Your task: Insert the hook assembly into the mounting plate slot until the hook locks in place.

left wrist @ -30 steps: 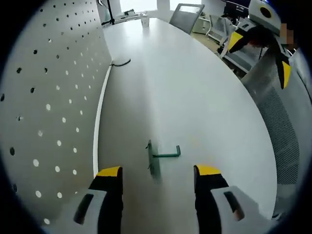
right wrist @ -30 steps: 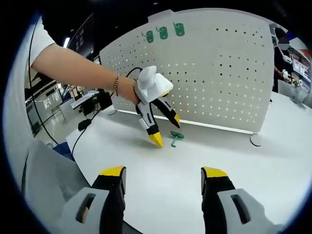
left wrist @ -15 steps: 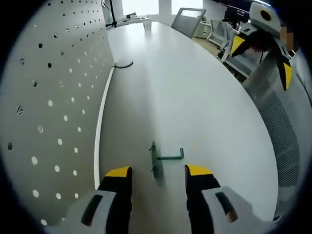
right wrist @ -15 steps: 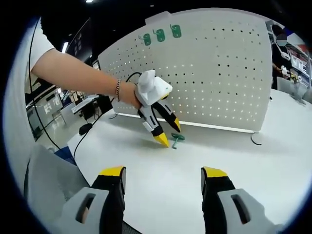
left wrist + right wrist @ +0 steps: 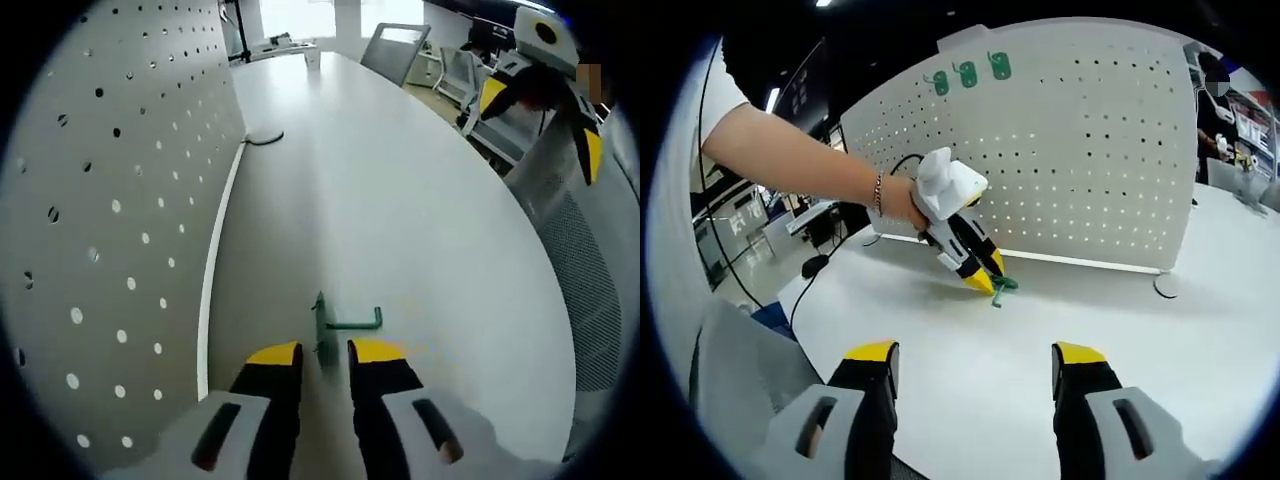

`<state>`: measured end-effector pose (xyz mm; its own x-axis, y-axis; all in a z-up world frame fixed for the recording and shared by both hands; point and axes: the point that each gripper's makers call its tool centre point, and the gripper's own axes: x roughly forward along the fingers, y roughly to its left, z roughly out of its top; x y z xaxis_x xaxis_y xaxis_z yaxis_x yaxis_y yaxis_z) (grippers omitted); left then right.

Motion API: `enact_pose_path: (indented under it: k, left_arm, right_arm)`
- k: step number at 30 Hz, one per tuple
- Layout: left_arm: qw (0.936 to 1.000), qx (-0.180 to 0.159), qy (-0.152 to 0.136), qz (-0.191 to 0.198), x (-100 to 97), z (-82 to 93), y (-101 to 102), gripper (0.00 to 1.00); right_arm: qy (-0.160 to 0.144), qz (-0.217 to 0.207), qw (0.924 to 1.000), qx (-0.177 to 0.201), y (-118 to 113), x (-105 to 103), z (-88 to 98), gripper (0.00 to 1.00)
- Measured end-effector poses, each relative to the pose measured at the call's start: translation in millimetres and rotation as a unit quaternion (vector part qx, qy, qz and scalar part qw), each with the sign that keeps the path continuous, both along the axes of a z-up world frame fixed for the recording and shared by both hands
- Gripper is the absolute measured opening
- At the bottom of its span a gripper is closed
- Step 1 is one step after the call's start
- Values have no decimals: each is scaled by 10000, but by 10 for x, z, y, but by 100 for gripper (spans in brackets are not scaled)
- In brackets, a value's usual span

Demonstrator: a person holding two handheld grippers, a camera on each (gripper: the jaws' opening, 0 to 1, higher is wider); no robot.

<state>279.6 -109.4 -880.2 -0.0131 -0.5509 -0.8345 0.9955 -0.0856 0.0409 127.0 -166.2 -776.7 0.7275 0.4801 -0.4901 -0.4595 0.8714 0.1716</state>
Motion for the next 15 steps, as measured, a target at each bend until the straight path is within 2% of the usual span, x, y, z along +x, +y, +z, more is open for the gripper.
enact_pose_path:
  k: [6, 9, 10, 13, 15]
  left_arm:
    - [9999, -9, -56, 120, 13, -1, -7, 13]
    - [9992, 29, -354, 187, 71, -5, 0, 5]
    - [9995, -8, -274, 166, 41, -12, -15, 5]
    - [9991, -17, -396, 160, 45, -1, -3, 5]
    - [9991, -37, -371, 221, 48, 6, -1, 4]
  right_arm:
    - [-4, -42, 10000, 39, -14, 7, 4, 59]
    - [-1, -53, 10000, 16, -25, 6, 6, 58]
    - [1, -58, 10000, 23, -27, 6, 8, 58]
    - [-2, -76, 10000, 23, -30, 6, 10, 58]
    - [-4, -74, 10000, 13, -32, 7, 6, 58]
